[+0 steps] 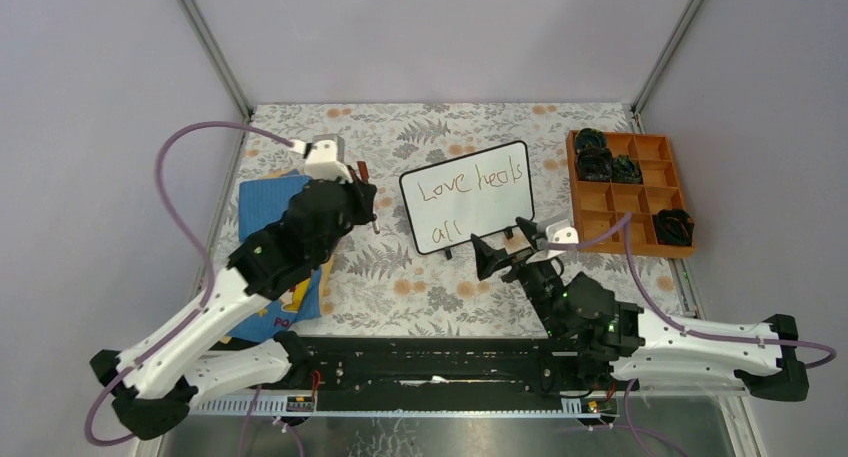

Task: Write a sentence on the whiteboard
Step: Place the whiteboard marker at the center of the board.

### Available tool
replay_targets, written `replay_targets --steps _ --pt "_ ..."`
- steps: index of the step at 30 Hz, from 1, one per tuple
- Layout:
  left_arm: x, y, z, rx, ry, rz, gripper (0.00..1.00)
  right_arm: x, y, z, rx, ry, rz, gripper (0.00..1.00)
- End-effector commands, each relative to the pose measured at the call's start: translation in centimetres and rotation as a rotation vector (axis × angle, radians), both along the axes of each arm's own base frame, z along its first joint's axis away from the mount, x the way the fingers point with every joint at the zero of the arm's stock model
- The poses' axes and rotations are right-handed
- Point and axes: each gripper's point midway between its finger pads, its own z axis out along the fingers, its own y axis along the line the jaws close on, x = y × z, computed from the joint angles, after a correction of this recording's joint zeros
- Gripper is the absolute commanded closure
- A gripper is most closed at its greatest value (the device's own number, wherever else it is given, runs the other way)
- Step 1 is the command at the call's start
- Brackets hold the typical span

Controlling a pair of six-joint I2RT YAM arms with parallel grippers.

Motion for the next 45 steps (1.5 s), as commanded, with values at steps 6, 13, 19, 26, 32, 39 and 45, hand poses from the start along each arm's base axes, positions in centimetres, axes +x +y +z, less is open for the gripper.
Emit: replay_targets --steps 6,13,19,26,32,39,45 --pt "4.4 3.9 -13.5 0.190 0.417 0.058 1.00 0.7 -1.7 -5.6 -0.051 0.100 -0.120 0.00" --pt "7.8 4.6 -20.7 0.183 0.638 0.062 1.00 0.4 -0.2 -7.1 -0.086 0.132 -0.069 0.00" --pt "10.1 5.3 -23.5 0.185 0.718 0.086 1.00 0.1 1.5 -6.9 -0.108 0.192 -0.038 0.00" --pt "11.2 5.4 -26.1 0.170 0.759 0.098 1.00 0.5 1.6 -6.5 -0.050 0.233 -0.015 0.00" --pt "11.1 4.9 -27.7 0.142 0.759 0.082 1.00 2.9 -0.2 -8.4 -0.042 0.362 -0.111 0.00" --pt "10.9 5.2 -28.3 0.167 0.755 0.077 1.00 4.7 -2.9 -9.8 -0.040 0.424 -0.267 0.00" --pt "10.7 5.4 -29.3 0.183 0.773 0.077 1.00 5.7 -3.8 -11.0 -0.064 0.493 -0.330 0.00"
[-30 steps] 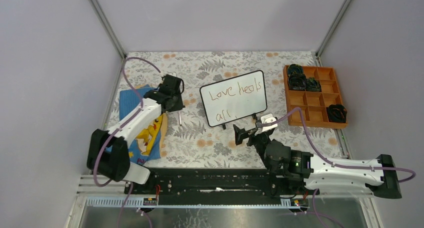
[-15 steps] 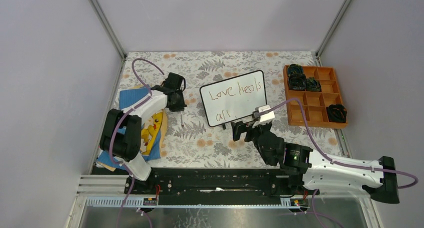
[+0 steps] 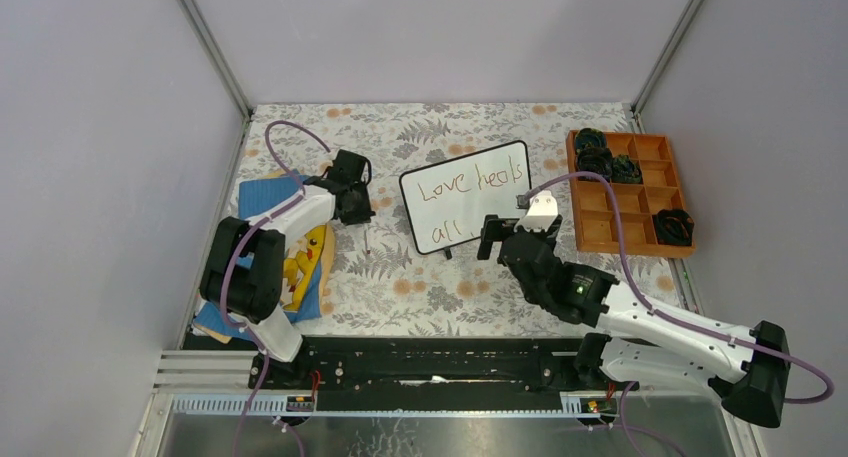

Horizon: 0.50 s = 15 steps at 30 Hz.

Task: Write a sentence on the whiteboard
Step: Place the whiteboard marker at the center of the board.

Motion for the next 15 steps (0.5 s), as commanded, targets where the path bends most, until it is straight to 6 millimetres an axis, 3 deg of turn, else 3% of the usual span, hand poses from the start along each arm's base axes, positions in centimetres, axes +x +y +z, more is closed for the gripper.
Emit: replay_targets --steps 1,5,15 --pt "0.8 0.0 -0.8 0.006 -0.020 -0.016 1.00 0.9 -0.4 1.0 0.047 0.030 -0.065 0.00" --pt "0.8 -0.1 -1.2 0.008 -0.007 -0.019 1.00 0.9 -0.3 0.5 0.052 0.047 -0.063 0.00" --pt "0.2 -0.3 -2.9 0.031 0.041 -0.039 0.86 1.0 -0.5 1.4 0.055 0.025 -0.062 0.00"
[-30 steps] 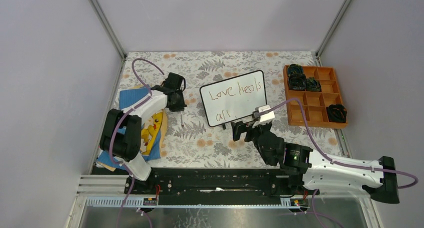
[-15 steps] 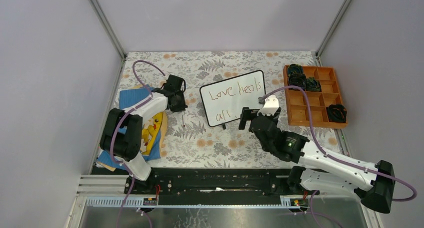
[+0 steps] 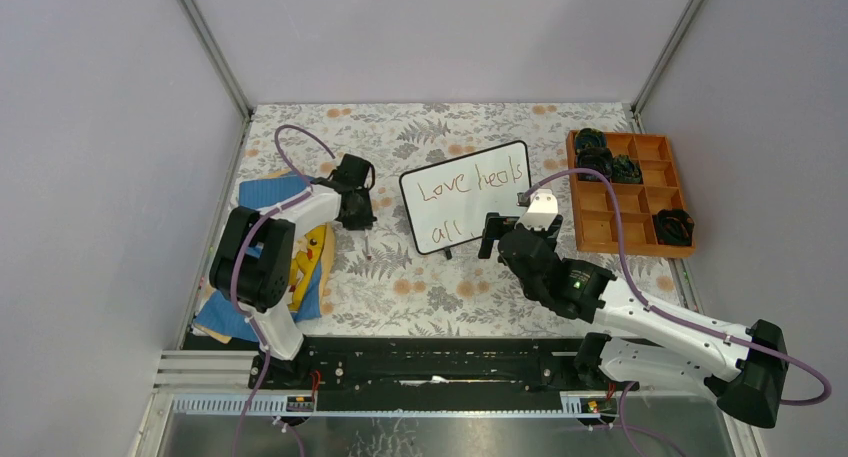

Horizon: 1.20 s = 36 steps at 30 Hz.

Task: Write a sentence on the whiteboard
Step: Place the whiteboard marker at the center of the board, then reset both arms

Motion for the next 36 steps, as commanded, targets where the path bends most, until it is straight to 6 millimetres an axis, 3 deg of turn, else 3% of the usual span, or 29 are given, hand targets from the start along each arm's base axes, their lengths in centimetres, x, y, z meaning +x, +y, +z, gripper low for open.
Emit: replay_targets --steps 1,11,16,22,26,36 --pt "0.5 -0.5 -0.4 0.007 -0.016 -0.033 0.85 0.5 0.2 2.5 0.055 -0.041 -0.015 0.00" --pt "0.0 -0.8 -1.2 0.014 0.011 -0.048 0.70 0.3 -0.4 2.9 0.065 -0.055 -0.020 0.00" --pt "-0.1 -1.1 -0.6 0.009 -0.005 -0.054 0.56 0.1 -0.7 3.0 0.067 -0.055 -0.023 0.00" --pt "0.1 -0.6 1.1 0.031 -0.064 -0.022 0.35 0.0 -0.8 3.2 0.066 -0.053 -0.018 0.00" --pt "0.4 0.1 2.7 0.051 -0.117 0.020 0.15 0.0 -0.5 3.4 0.062 -0.050 -0.002 0.00" --pt "1.2 2.1 6.8 0.085 -0.273 0.132 0.05 0.7 0.6 4.8 0.036 -0.064 0.020 0.00"
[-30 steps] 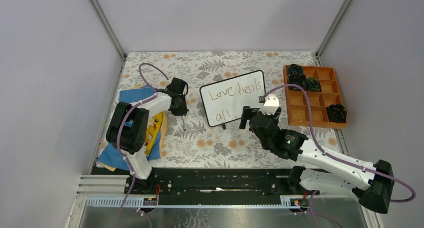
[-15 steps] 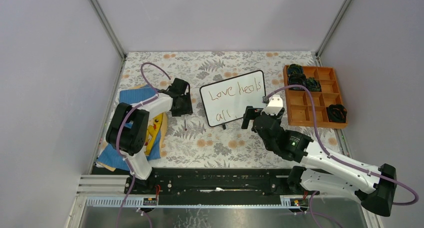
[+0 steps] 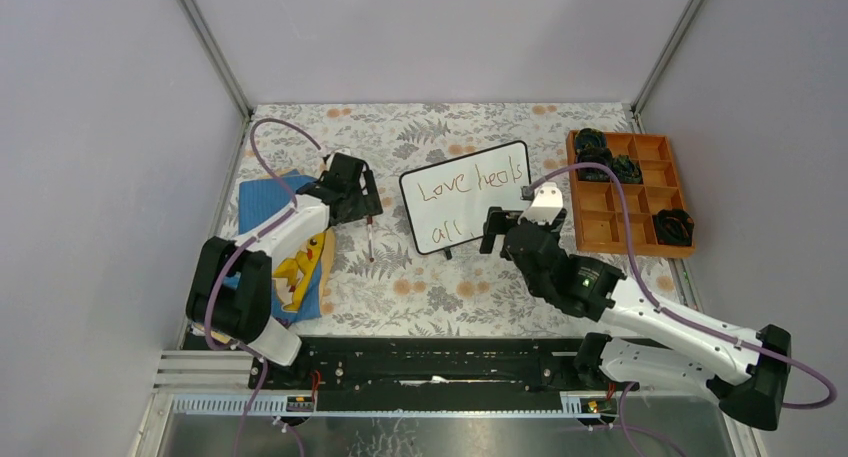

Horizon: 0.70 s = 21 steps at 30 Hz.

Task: Write a sentence on the whiteboard
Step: Reset both arms

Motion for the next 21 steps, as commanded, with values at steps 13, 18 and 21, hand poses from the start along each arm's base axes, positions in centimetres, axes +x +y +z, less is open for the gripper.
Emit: replay_targets --steps 13,18,21 --pt "1.2 -0.8 10.0 -0.086 -0.400 0.038 0.05 2.1 3.5 3.8 0.112 -0.019 -0.020 0.00" --pt "0.4 -2.5 15.5 -0.157 -0.555 -0.022 0.04 3.8 3.4 4.7 0.049 -0.032 -0.039 0.00" --pt "0.2 -3.0 19.0 -0.184 -0.649 -0.046 0.04 5.9 2.9 5.8 0.057 -0.016 -0.068 0.00"
